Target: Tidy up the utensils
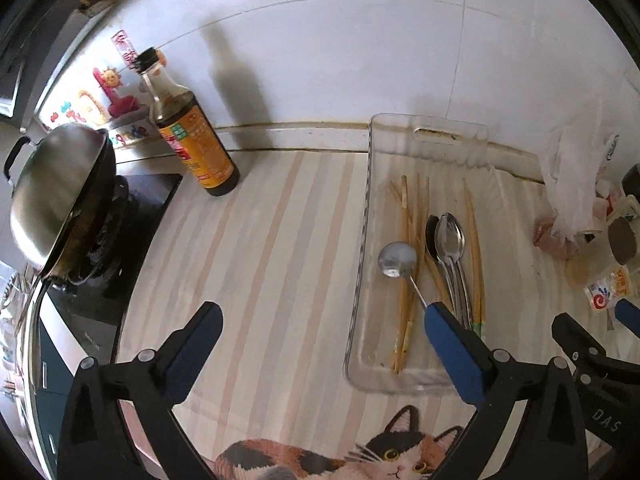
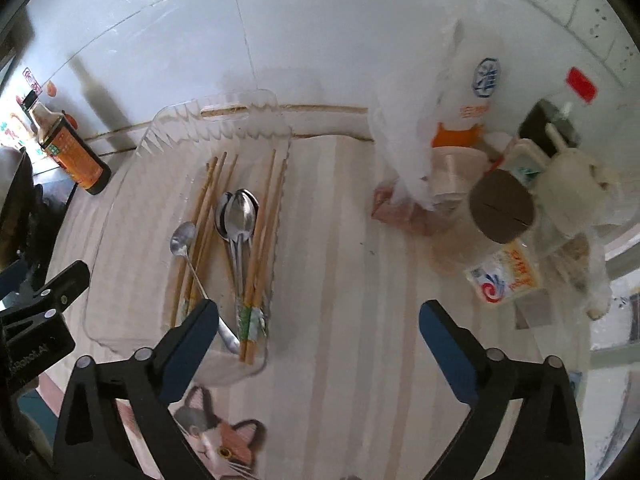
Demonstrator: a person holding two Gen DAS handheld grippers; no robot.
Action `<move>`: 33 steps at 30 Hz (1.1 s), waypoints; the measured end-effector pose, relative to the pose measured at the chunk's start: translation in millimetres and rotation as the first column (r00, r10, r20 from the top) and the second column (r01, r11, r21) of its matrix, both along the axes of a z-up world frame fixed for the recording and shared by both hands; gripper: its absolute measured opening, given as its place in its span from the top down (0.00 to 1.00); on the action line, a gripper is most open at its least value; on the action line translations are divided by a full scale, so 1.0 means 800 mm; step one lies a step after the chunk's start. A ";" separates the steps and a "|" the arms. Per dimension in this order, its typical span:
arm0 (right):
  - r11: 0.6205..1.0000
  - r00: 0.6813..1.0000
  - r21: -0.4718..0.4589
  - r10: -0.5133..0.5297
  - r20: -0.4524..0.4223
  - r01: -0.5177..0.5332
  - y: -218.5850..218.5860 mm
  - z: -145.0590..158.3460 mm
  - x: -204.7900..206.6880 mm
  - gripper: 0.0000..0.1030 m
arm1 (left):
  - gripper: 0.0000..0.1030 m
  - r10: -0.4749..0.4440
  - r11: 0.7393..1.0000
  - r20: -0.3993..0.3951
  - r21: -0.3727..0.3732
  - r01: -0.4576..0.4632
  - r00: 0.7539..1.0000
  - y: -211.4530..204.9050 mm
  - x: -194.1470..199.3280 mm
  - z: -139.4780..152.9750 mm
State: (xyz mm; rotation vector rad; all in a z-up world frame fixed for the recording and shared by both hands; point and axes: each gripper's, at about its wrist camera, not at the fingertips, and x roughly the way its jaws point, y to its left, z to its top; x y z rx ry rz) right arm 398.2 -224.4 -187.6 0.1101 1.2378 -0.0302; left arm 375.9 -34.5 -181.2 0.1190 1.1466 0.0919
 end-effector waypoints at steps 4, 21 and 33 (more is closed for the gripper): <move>0.999 0.999 -0.028 -0.014 0.046 0.015 0.000 0.026 -0.027 0.00 | 0.00 -0.007 1.000 0.032 -0.010 0.007 0.999 0.005 -0.025 0.022; 0.986 0.938 -0.084 -0.110 0.329 0.145 0.027 0.214 -0.253 0.00 | 0.00 -0.117 0.986 0.265 -0.082 0.143 0.957 0.056 -0.219 0.182; 0.973 0.882 -0.088 -0.154 0.446 0.214 0.053 0.313 -0.387 0.00 | 0.00 -0.152 0.977 0.372 -0.087 0.197 0.916 0.082 -0.330 0.260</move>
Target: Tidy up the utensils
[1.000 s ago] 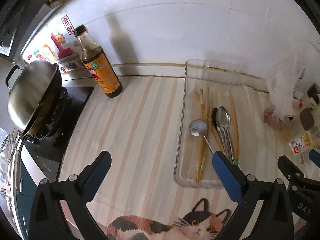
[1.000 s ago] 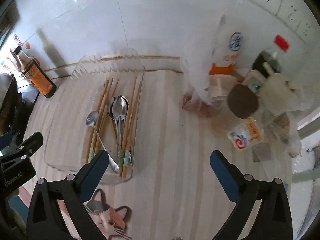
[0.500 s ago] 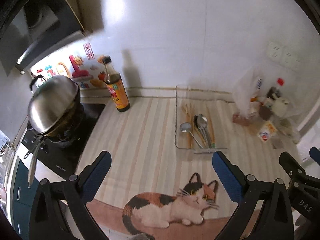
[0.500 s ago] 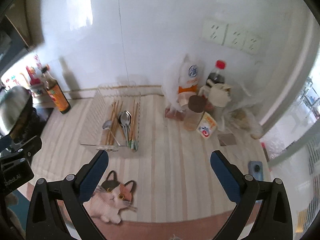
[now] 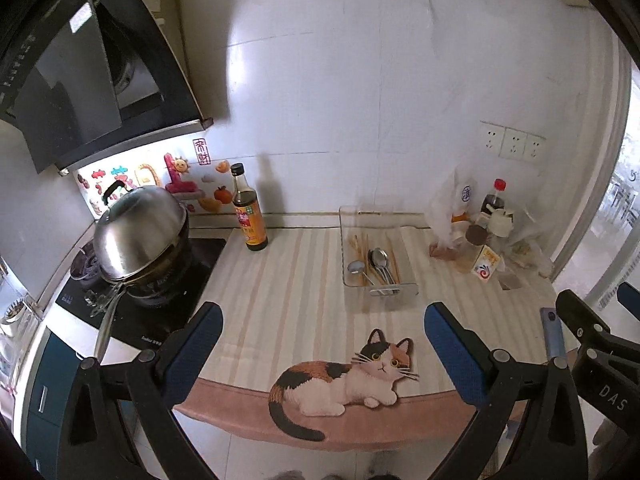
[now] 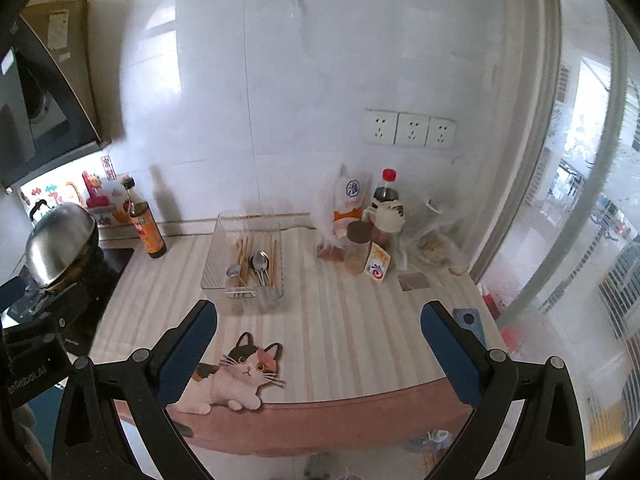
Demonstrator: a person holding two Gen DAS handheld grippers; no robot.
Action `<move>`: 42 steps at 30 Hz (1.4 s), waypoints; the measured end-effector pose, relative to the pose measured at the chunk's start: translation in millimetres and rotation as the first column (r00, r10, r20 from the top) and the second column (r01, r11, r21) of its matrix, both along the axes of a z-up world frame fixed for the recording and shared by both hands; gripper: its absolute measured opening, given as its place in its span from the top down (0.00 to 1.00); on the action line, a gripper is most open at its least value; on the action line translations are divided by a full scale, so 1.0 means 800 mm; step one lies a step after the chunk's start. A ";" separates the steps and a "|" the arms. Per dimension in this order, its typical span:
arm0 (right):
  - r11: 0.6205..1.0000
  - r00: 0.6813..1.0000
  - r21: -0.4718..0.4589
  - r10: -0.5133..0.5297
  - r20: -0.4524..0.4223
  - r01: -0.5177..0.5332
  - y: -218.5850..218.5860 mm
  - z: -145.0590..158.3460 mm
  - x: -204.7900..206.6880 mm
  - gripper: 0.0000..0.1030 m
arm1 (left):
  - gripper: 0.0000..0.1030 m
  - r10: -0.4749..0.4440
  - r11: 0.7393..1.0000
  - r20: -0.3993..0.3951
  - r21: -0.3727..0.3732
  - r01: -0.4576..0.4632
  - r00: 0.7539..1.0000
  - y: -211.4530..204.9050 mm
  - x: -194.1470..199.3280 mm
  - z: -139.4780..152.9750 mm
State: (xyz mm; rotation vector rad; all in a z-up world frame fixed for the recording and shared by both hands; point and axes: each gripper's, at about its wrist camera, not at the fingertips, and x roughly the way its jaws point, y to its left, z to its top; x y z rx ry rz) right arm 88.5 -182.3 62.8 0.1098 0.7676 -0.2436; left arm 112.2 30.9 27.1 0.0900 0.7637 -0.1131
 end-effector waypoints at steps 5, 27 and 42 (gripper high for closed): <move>1.000 0.999 -0.019 0.004 0.035 -0.003 -0.002 0.024 -0.025 0.00 | 0.00 0.019 1.000 0.029 -0.007 -0.019 0.999 0.002 -0.023 0.015; 0.997 0.996 0.004 0.081 -0.036 -0.081 -0.021 0.033 0.001 0.00 | 0.00 0.103 0.994 -0.064 0.031 -0.101 0.993 -0.014 -0.016 0.021; 0.994 0.993 0.009 0.111 -0.050 -0.110 -0.017 0.033 0.021 0.00 | 0.00 0.110 0.994 -0.073 0.032 -0.108 0.991 -0.015 -0.004 0.022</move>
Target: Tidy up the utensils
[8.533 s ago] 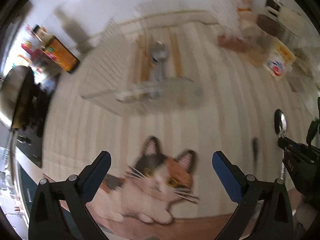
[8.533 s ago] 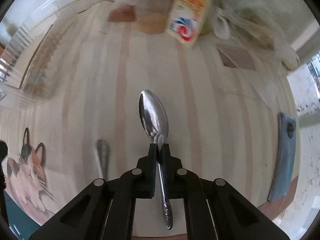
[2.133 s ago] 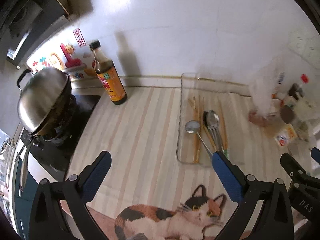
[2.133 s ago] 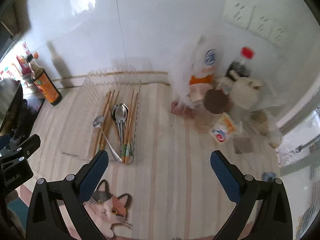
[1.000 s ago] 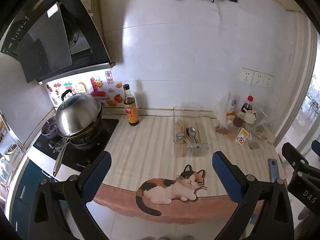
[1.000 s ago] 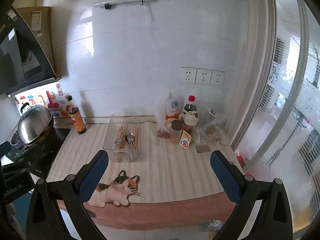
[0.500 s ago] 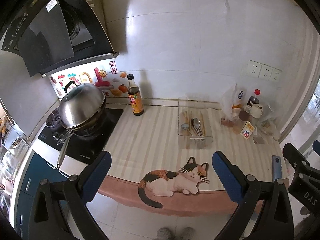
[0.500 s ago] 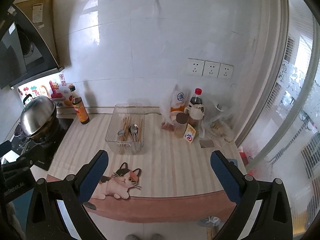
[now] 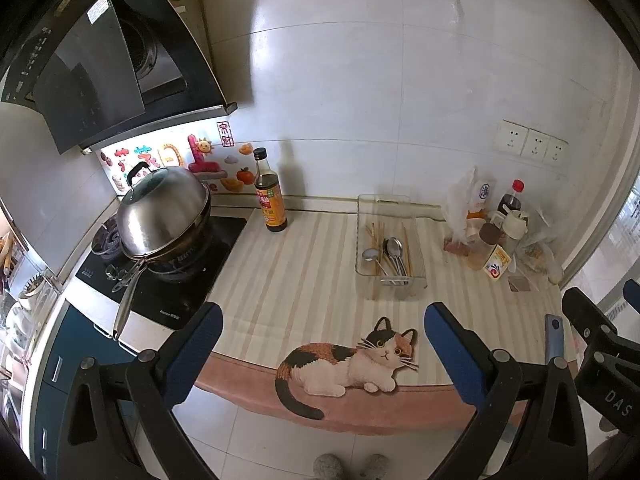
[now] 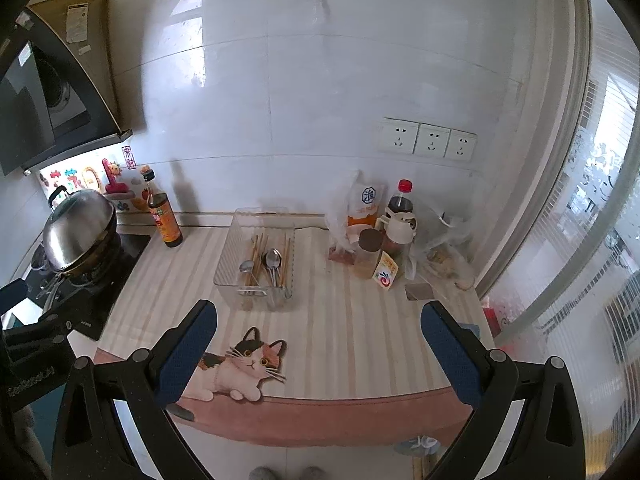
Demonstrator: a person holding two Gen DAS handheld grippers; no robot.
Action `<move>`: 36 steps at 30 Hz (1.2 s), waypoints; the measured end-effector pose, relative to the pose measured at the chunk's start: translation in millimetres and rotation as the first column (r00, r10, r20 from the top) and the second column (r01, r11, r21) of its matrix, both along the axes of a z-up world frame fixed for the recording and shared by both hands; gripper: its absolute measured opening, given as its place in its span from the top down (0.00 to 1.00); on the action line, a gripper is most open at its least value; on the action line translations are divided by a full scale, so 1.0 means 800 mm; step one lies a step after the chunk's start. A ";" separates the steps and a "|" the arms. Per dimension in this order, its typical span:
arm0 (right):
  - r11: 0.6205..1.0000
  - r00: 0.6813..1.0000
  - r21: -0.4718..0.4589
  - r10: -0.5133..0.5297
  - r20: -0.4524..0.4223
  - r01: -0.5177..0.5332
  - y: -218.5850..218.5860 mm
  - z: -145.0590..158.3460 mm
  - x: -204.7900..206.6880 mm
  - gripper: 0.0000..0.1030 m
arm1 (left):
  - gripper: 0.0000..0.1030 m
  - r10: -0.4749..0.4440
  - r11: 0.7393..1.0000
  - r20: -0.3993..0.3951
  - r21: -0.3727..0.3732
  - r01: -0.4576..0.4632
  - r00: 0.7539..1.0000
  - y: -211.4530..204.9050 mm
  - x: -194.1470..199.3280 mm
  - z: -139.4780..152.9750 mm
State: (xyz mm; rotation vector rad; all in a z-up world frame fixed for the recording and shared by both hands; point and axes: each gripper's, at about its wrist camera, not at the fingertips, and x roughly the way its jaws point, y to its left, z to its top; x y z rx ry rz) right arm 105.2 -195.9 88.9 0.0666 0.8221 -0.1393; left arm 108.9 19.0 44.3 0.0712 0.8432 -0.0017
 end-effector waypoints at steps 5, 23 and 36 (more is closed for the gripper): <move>1.000 1.000 0.008 0.004 -0.006 -0.004 0.000 -0.001 0.004 0.00 | 0.00 -0.002 1.000 -0.001 -0.004 0.002 1.000 -0.002 0.005 -0.003; 0.999 0.999 0.013 0.031 -0.029 -0.031 -0.004 -0.013 0.017 0.00 | 0.00 -0.002 1.000 -0.009 -0.006 0.002 1.000 -0.003 0.012 -0.008; 0.999 0.998 0.016 0.042 -0.038 -0.041 -0.004 -0.016 0.018 0.00 | 0.00 0.012 1.000 -0.015 -0.008 -0.012 1.000 -0.008 0.011 -0.014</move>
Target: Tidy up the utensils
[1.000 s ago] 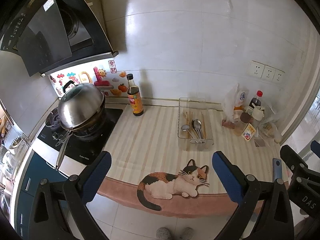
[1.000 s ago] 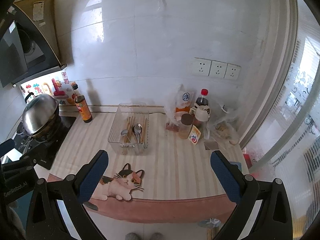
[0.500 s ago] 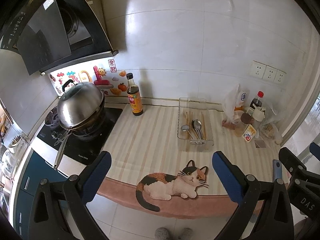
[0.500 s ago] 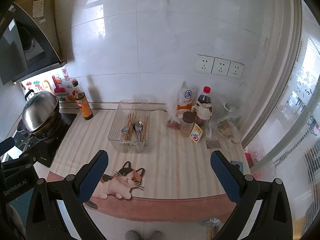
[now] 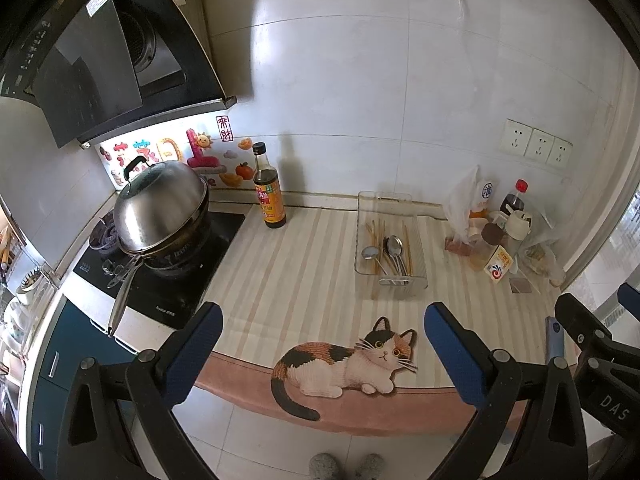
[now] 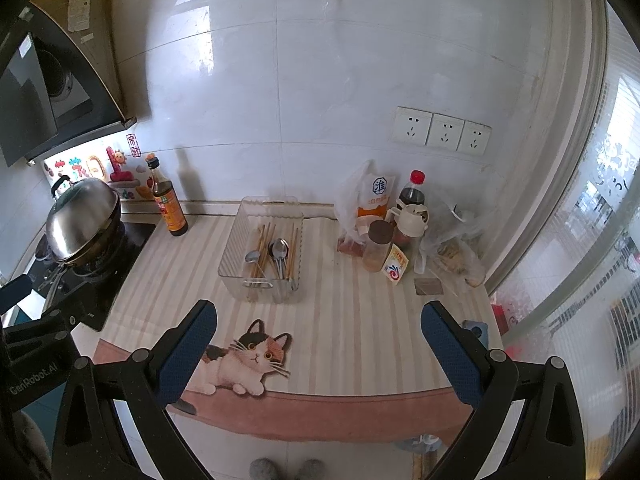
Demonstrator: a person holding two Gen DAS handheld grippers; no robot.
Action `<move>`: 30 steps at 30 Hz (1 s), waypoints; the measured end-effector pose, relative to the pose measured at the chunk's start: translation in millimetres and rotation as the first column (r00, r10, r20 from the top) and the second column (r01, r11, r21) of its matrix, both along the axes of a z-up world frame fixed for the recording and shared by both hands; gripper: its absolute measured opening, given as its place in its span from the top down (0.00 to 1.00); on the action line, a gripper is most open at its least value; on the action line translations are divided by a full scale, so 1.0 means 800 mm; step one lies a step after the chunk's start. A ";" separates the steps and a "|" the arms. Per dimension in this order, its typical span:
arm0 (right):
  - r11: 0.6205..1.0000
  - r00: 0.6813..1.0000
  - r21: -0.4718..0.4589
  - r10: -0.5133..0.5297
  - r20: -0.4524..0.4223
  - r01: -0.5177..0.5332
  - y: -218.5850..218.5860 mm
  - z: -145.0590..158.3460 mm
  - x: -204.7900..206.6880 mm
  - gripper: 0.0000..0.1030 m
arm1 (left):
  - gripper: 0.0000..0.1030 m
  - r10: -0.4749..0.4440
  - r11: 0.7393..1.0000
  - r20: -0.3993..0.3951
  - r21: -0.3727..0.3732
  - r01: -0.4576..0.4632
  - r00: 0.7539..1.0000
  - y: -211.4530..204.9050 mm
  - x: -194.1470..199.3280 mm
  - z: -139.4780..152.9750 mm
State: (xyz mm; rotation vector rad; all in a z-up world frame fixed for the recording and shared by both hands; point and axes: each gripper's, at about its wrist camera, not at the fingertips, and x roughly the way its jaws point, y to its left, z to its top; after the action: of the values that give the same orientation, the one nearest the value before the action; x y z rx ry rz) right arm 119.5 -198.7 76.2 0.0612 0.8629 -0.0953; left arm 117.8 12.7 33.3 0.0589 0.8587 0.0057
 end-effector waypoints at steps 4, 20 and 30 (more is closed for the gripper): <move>1.000 1.000 0.002 -0.001 -0.001 0.001 0.000 0.000 -0.001 0.00 | 0.00 0.001 1.000 -0.001 0.000 -0.001 1.000 0.000 0.000 0.000; 1.000 1.000 0.002 -0.006 0.002 0.006 -0.003 0.001 -0.004 0.00 | 0.00 -0.009 1.000 0.004 -0.004 0.009 1.000 -0.001 -0.003 0.005; 1.000 1.000 0.003 -0.015 0.007 0.015 -0.007 0.007 -0.007 0.00 | 0.00 -0.014 1.000 0.006 -0.004 0.014 1.000 -0.005 -0.003 0.005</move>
State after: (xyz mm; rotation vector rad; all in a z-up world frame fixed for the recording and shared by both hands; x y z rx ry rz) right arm 113.8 -204.2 81.8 0.0704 0.8559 -0.1079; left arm 115.5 8.3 37.1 0.0606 0.8524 -0.0092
